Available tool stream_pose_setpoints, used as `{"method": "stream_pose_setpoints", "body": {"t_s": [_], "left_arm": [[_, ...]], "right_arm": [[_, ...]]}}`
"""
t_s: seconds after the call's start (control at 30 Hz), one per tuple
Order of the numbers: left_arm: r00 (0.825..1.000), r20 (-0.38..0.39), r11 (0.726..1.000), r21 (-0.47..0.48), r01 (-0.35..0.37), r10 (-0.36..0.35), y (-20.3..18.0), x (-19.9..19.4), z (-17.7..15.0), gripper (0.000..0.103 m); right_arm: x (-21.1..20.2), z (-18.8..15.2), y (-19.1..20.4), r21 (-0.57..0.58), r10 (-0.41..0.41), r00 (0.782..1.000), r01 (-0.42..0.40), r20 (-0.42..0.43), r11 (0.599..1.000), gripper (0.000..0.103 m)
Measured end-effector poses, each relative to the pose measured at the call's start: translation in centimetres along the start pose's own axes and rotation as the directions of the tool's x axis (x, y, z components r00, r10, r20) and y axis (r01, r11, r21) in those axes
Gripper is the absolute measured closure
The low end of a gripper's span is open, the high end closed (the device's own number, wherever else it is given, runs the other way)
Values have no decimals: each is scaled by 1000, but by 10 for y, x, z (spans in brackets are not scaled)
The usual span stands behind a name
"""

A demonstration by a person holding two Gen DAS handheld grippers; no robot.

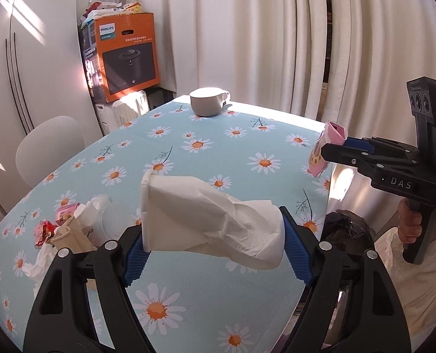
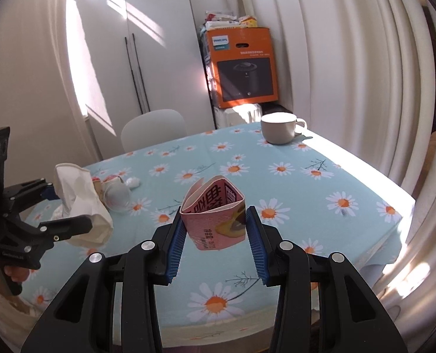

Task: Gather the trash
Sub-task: 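Carry the carton and tissue to the black trash bin with both grippers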

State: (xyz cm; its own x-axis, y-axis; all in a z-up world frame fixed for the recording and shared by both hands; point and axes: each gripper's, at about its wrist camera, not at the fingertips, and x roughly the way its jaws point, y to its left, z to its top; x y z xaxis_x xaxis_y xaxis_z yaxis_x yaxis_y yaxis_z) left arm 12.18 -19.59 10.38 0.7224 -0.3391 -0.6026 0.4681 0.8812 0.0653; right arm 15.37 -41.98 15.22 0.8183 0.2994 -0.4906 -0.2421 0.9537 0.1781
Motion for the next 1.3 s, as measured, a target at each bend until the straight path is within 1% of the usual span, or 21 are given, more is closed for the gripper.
{"method": "stream_pose_setpoints", "body": {"t_s": [0.13, 0.2, 0.3, 0.4, 0.47, 0.57, 0.67, 0.8, 0.87, 0.93, 1.03, 1.1, 1.17, 1.23, 1.3], "left_arm": [[997, -10, 996, 40, 79, -79, -30, 19, 12, 25], [996, -23, 994, 70, 88, -87, -48, 31, 16, 25], [989, -47, 984, 108, 145, -141, -75, 47, 17, 25], [980, -71, 970, 146, 196, -188, -102, 61, 19, 25], [968, -97, 954, 170, 246, -232, -120, 72, 19, 25], [958, -125, 932, 227, 281, -258, -148, 87, 17, 25], [938, -170, 903, 264, 340, -304, -175, 103, 11, 25], [904, -229, 858, 300, 417, -360, -207, 124, -2, 25], [882, -270, 833, 308, 459, -386, -223, 133, -12, 25], [871, -289, 813, 332, 479, -396, -236, 139, -22, 25], [849, -331, 777, 359, 517, -412, -252, 149, -38, 25], [826, -372, 752, 365, 549, -423, -262, 158, -48, 25], [819, -392, 733, 386, 560, -419, -273, 167, -61, 25], [800, -432, 714, 390, 582, -417, -281, 179, -73, 25], [793, -462, 698, 408, 588, -398, -291, 197, -84, 25]], "right_arm": [[-25, -12, -41, 37, -83, 996, 82, 13, 996, 65], [-36, -20, -61, 55, -135, 991, 134, 17, 989, 65], [-51, -35, -93, 81, -204, 979, 203, 9, 976, 65], [-62, -51, -119, 109, -282, 959, 282, -13, 953, 65], [-70, -63, -135, 137, -305, 952, 306, -26, 942, 65], [-80, -81, -153, 157, -339, 940, 341, -40, 927, 65], [-86, -101, -166, 165, -348, 936, 353, -63, 921, 65], [-81, -132, -180, 162, -365, 924, 380, -116, 911, 65], [-75, -149, -188, 169, -357, 921, 382, -159, 909, 65], [-69, -168, -197, 182, -360, 912, 395, -198, 900, 65], [-63, -199, -212, 230, -336, 903, 398, -266, 888, 65], [-59, -217, -222, 254, -335, 894, 413, -299, 875, 65], [-55, -235, -231, 278, -328, 886, 423, -328, 862, 65], [-47, -250, -237, 279, -325, 874, 434, -362, 856, 65], [-40, -266, -242, 281, -321, 867, 439, -382, 853, 65]]}}
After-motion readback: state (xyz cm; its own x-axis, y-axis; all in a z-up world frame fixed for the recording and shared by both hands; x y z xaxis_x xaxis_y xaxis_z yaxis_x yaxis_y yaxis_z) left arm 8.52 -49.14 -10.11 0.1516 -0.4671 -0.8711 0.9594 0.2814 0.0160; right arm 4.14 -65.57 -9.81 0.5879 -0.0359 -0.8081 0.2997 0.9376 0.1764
